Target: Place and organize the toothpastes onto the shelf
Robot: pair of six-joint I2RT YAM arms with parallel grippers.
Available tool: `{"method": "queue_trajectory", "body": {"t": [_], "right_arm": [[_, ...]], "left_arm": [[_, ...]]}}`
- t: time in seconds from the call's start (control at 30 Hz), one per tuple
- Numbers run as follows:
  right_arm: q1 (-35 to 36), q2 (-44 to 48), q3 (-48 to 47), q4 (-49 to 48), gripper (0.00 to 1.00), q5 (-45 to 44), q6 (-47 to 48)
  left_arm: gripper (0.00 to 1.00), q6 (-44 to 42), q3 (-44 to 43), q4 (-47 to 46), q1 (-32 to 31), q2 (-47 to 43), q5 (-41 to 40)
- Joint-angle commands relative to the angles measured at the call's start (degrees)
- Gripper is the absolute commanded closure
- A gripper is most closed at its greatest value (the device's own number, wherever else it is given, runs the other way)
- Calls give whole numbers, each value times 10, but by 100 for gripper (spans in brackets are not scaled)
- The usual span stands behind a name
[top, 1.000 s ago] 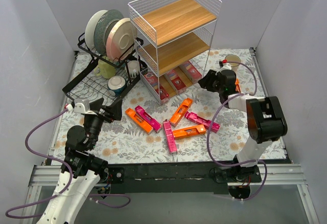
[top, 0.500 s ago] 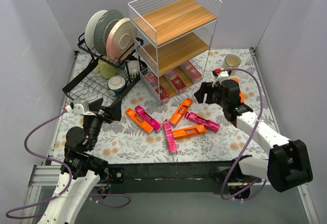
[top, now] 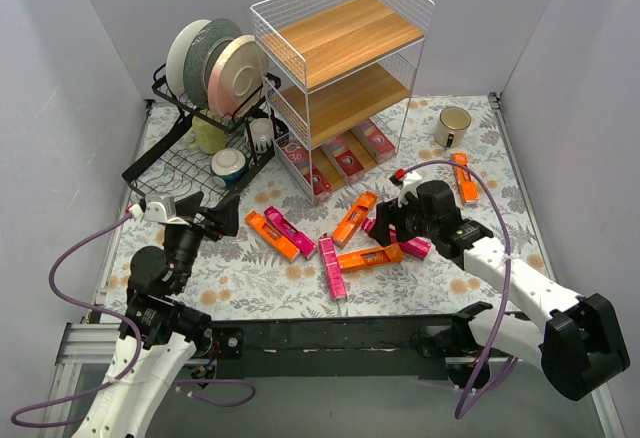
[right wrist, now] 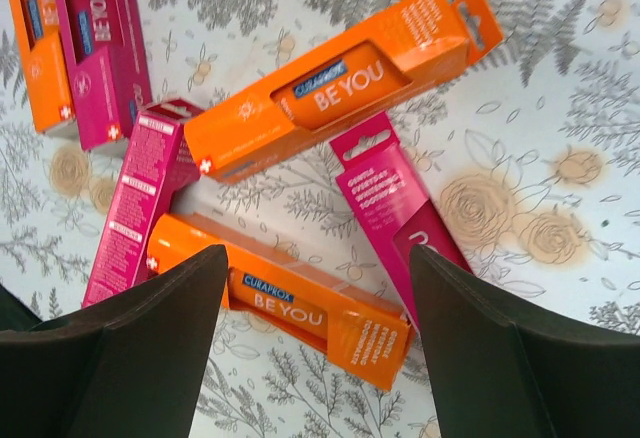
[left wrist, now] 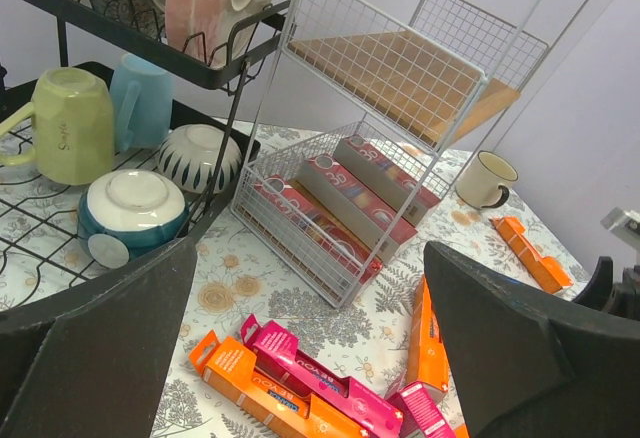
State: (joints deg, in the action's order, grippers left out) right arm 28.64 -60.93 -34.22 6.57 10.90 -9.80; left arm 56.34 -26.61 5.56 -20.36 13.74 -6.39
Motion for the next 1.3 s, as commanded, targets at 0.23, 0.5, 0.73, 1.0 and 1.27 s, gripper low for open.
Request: {"method": "queue_trajectory", "body": {"t": [0.23,0.5,0.73,1.0,1.27], "right_arm": [[48,-21,6,28,17,13,19],[67,-45,-13,31,17,13,29],[91,-62,-24,33,17,20,38],[108,-68,-25,37,17,12,40],[130,-69,-34,49,17,-13,46]], "left_arm": [[2,-10,-14,-3,4,12,10],[2,-11,-14,-3,4,14,11],[2,-11,-14,-4,4,16,10],[2,-11,-14,-4,4,19,11],[2,-11,-14,-4,4,24,12]]}}
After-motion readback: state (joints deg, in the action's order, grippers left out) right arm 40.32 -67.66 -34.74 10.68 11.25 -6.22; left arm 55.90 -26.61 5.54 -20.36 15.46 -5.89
